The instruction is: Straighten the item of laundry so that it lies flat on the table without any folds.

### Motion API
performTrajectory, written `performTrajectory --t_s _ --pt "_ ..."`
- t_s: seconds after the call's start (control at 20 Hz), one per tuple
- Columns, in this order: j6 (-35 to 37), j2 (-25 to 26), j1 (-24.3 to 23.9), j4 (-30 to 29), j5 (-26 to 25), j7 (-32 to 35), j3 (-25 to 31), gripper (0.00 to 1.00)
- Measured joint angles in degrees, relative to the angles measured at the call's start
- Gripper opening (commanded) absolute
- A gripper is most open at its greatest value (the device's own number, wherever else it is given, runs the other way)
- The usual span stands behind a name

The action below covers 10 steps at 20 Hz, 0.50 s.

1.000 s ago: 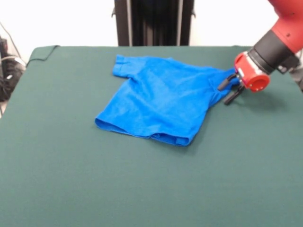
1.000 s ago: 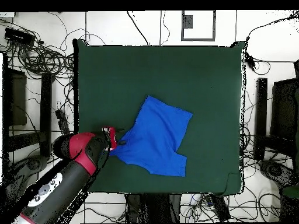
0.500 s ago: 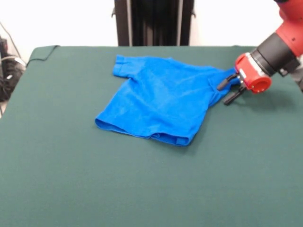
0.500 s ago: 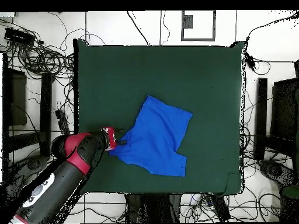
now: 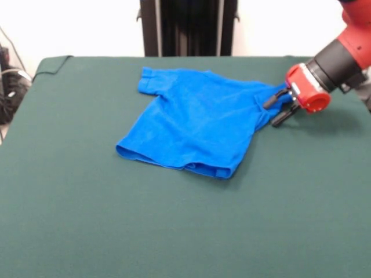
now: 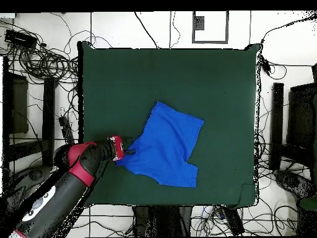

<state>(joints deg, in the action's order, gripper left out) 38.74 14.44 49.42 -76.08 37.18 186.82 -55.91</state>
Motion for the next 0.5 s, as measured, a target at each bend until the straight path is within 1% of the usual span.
performTrajectory --t_s 0.2,0.5 --pt "7.16 1.1 0.14 0.91 -4.03 0.0 -2.51 1.0" --pt "20.82 2.89 0.95 1.94 -12.78 0.0 -7.06 1.0"
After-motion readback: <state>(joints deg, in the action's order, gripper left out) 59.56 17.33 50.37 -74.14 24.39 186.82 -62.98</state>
